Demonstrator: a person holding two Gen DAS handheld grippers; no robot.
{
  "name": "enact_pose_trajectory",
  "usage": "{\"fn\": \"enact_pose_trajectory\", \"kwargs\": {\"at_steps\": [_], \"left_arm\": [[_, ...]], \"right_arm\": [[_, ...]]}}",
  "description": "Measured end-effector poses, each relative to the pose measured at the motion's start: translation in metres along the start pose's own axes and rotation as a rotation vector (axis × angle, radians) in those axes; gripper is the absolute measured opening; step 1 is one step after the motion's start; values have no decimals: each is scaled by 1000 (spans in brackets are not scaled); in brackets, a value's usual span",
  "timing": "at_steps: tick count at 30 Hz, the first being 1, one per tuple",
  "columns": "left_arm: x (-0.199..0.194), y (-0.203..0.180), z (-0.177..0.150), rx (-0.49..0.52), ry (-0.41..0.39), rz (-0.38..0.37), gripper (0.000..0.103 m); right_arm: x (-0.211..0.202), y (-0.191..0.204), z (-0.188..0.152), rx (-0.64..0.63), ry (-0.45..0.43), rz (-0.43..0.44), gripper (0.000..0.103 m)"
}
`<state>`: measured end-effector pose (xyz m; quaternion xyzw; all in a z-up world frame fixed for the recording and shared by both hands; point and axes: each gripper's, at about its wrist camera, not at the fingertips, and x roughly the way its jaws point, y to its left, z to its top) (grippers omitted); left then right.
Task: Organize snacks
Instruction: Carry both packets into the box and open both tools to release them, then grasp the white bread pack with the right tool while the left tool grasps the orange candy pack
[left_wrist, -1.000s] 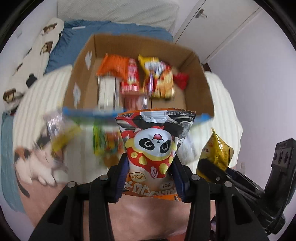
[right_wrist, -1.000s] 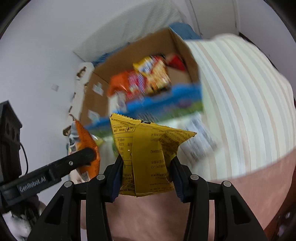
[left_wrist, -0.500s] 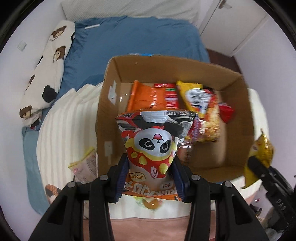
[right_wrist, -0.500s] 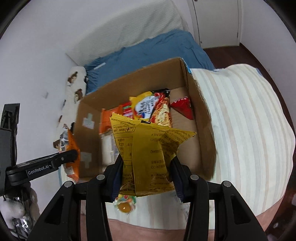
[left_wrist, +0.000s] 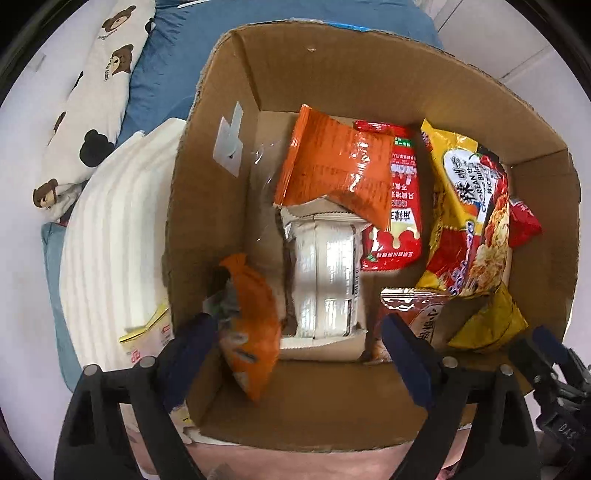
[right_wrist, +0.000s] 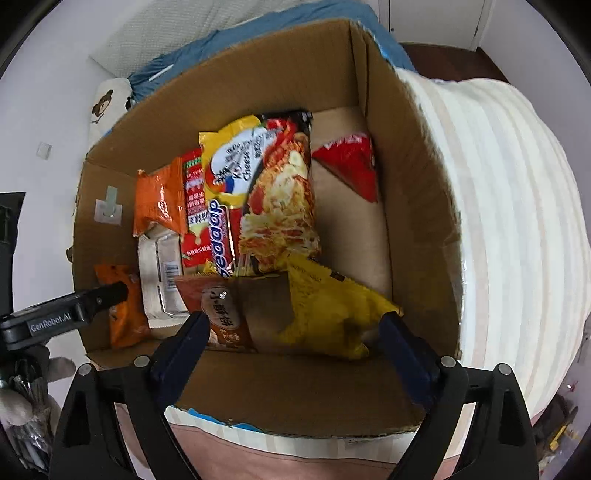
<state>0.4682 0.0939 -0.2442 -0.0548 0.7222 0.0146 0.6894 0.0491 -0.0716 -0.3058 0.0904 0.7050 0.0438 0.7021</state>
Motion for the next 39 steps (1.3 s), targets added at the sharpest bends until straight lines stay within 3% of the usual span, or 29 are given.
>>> {"fn": "enact_pose_trajectory", "kwargs": {"at_steps": [8,17,23,39], "left_arm": [[-6,-16,-12,27,-26,-55,92],[-31,-27,-47,45,-141,-91,92],[-52,-28,-73,58,-225,-61,92],[-138,-21,-160,84,-479,-56,92]], "right_arm": [[-6,5,-5,-30,-12,-27,95],[-27,12,-16,-82,-67,-79,95],[-47,15,-30,-111,-109,-98,95],[-131,32,-103,-168,-331,-73,95]]}}
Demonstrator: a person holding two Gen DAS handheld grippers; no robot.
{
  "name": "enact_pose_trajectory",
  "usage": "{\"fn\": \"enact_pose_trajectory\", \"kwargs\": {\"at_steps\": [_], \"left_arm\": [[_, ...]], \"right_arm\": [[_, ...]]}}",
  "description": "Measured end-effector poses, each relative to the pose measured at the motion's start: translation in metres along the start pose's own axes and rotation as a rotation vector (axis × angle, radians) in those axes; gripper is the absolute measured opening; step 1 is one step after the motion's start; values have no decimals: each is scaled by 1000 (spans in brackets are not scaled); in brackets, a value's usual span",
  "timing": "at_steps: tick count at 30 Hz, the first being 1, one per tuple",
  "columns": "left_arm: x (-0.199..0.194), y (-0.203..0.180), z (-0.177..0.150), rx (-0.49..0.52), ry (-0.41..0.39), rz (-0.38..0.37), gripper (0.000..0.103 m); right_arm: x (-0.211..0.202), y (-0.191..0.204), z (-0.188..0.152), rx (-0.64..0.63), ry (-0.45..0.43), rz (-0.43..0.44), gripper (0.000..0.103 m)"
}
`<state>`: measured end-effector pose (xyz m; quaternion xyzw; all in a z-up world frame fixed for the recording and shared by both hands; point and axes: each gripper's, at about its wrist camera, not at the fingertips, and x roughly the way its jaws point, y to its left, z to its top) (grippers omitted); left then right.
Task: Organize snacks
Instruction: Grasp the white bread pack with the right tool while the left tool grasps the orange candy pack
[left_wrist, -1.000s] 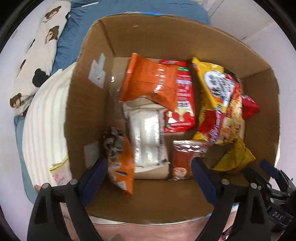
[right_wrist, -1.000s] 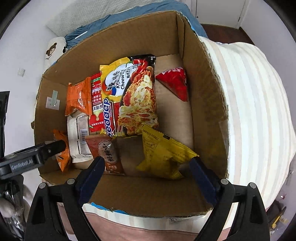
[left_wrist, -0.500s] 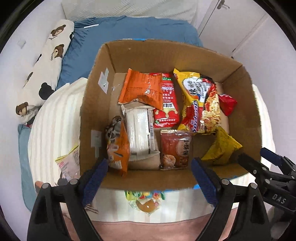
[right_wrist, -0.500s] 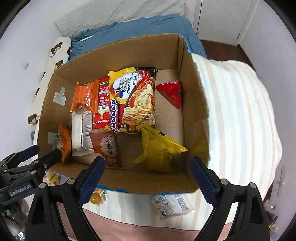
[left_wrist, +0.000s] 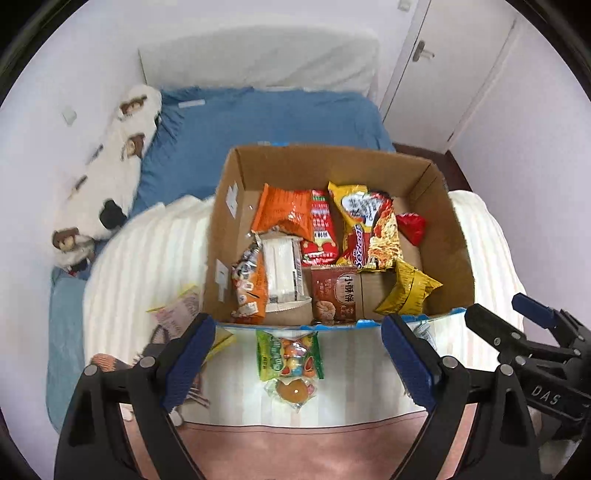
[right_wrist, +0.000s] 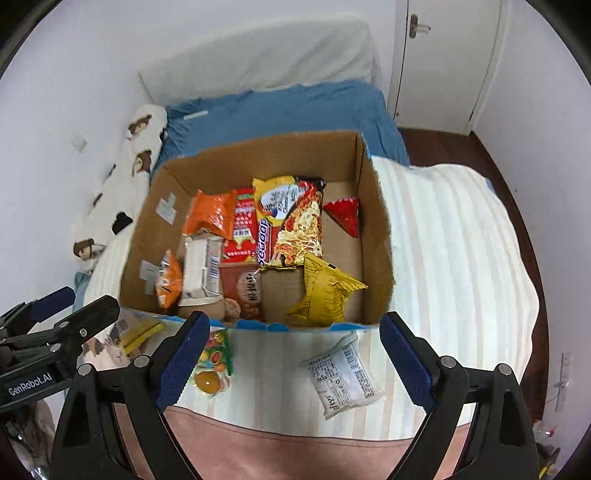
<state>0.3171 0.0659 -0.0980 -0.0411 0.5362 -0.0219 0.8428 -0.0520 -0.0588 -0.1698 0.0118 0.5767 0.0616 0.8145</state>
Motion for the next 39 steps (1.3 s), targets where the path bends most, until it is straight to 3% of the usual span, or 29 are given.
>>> {"fn": "enact_pose_trajectory", "kwargs": {"at_steps": [9,14,18,23,26,31,37,39], "left_arm": [[-49,-3,-35,10,-108,-2,92],[-56,-3,-54,-5,-132,10,92],[-42,5,-75,-43,-112,36,92],[12,25,-99,-115,12,59,92],[49,36,-110,-150,97,66,92],[101,42,-119,-179,192,73,92],[154,37,-130,-202,312,15,92],[166,33,-133,-198,334,-1,92]], "right_arm": [[-58,2,-35,18,-114,53,95],[-71,-3,-57,53,-126,101,95],[-53,-21,-76,123,-84,118,96],[13,-65,-97,328,44,129,96],[55,-79,-103,361,98,80,96],[112,-76,-102,243,186,-14,96],[160,-63,-106,70,241,-129,95],[167,-61,-110,43,241,-164,87]]}}
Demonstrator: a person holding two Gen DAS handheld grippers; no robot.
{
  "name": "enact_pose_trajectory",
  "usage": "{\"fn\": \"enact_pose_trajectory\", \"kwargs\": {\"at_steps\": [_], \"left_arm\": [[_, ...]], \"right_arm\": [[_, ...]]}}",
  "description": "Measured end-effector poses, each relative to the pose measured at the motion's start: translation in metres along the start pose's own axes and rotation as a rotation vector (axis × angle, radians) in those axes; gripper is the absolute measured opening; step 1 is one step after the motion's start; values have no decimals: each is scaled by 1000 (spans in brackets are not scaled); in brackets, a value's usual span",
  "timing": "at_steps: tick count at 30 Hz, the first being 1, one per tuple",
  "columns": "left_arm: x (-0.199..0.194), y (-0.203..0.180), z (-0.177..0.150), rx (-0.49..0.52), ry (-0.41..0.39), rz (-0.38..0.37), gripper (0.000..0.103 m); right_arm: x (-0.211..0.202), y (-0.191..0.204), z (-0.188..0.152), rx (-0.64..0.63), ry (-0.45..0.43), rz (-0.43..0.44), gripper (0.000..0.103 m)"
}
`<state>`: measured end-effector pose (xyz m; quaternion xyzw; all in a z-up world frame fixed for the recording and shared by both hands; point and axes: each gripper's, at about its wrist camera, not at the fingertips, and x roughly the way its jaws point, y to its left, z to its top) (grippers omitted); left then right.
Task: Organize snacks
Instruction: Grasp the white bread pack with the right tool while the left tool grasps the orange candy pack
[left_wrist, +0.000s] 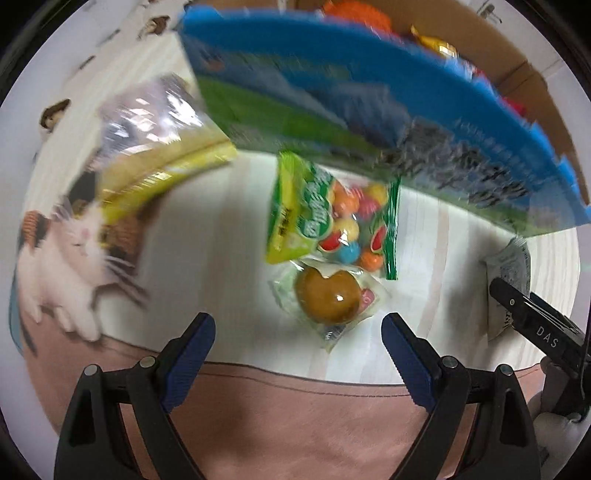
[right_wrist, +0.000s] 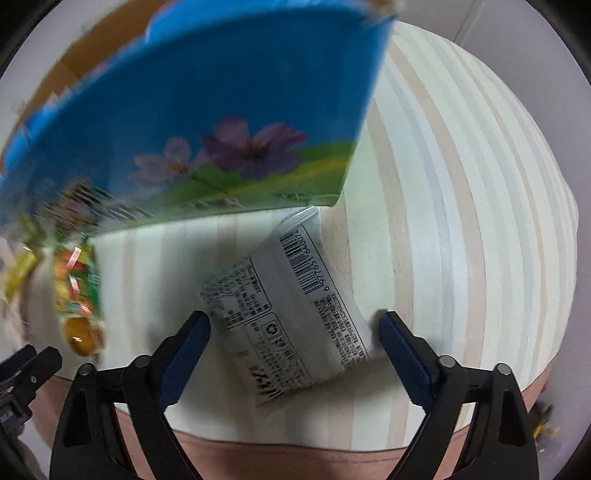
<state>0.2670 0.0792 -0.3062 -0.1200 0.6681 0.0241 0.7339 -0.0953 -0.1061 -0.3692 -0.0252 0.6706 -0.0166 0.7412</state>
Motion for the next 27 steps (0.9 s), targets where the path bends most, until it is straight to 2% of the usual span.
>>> {"fn": "enact_pose_trajectory", "kwargs": {"at_steps": [2,4,6,7,8,9,10,13,14,15,16,20,22,23,24,27], "left_arm": [[9,-2,-1,4,14,-5,92],[14,-4,-2,7,19,-15,92],[18,-5,-3,10,19,-18,92],[20,-6,-2,11,21,-26,92],[23,-6,1,12,24,-32,92],[24,-6,0,13,25,-33,92],[26,-8,-1,16,24,-32,92],[32,-15,1,37,17,-29,92],[33,-18,1,48,14,-28,92],[36,-21,1,58,10,-27,88],[38,-24,0,71,3,-20,79],[39,-30,-3,85,-24,-4,73],[33,-28,-12,98,-34,-9,66],[29,-26,-14,101,-36,-10,64],[26,-25,-20,110,-38,-6,63],[24,-21,-39,113,-24,-6,63]], "right_arm": [[-1,-1,-5,20,-14,3,79],[-4,-4,-11,57,-5,16,76],[-3,-13,-21,149,44,102,76],[-1,-18,-25,188,77,158,78],[3,-22,-30,234,125,237,86],[6,-25,-33,259,152,279,92],[5,-27,-34,267,156,282,93],[1,-27,-34,218,115,200,93],[0,-26,-33,211,117,196,93],[2,-24,-32,207,120,197,93],[4,-22,-31,203,119,188,93],[12,1,-20,149,101,93,93],[13,8,-19,135,78,51,92],[12,21,-15,117,71,32,87],[11,28,-16,99,63,20,76],[8,37,-25,53,52,14,73]]}}
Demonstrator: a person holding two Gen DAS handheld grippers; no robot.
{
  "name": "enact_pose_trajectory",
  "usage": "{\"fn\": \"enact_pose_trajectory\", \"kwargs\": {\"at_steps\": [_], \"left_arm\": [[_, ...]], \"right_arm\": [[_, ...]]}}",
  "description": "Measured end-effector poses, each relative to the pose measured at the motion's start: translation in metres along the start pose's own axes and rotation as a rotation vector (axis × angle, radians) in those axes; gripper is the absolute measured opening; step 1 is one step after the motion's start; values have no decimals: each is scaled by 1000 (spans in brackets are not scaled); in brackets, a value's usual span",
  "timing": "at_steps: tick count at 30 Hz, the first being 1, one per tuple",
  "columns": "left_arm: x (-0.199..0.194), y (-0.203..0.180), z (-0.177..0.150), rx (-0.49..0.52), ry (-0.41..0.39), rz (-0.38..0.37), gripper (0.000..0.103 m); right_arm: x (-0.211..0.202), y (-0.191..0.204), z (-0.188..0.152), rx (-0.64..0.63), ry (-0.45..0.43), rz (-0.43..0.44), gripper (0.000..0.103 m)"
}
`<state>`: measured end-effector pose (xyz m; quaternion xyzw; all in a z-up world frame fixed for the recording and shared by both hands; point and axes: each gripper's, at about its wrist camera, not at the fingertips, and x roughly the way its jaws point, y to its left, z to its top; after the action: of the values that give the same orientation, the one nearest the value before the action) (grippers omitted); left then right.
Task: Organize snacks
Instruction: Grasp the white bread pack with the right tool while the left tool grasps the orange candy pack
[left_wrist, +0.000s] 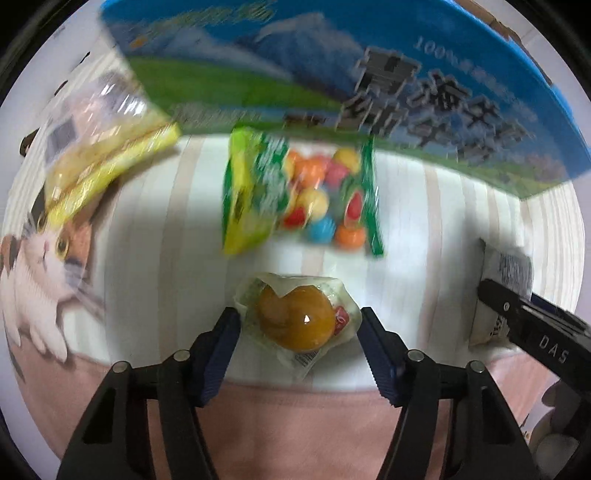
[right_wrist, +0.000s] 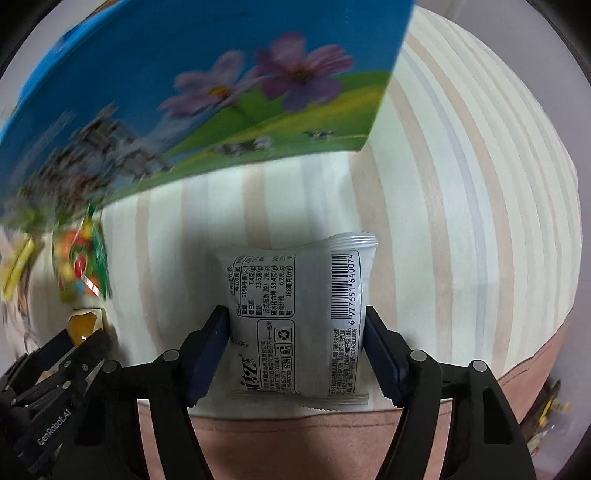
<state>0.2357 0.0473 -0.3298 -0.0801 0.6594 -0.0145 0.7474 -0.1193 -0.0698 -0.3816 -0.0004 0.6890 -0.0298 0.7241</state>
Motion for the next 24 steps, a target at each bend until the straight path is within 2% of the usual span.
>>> {"fn": "enact_pose_trajectory", "kwargs": {"at_steps": [10,13,16,21,24], "left_arm": [[1,21,-65,-33,52,-29,64],[9,33,-68,-74,87,-104,74],[14,45,-66,-115,116,-155,74],[10,59,-61,-112,119,-145,74],[10,46,-53,-105,104,-110,69]], "right_arm": [[1,10,-53,-31,80,116,72],[5,13,-61,-24,84,121,72],[8,10,-63,-2,89,128,73],[17,-2,-59,5,93,128,74],[32,8,-60,-16,87,110,73]]}}
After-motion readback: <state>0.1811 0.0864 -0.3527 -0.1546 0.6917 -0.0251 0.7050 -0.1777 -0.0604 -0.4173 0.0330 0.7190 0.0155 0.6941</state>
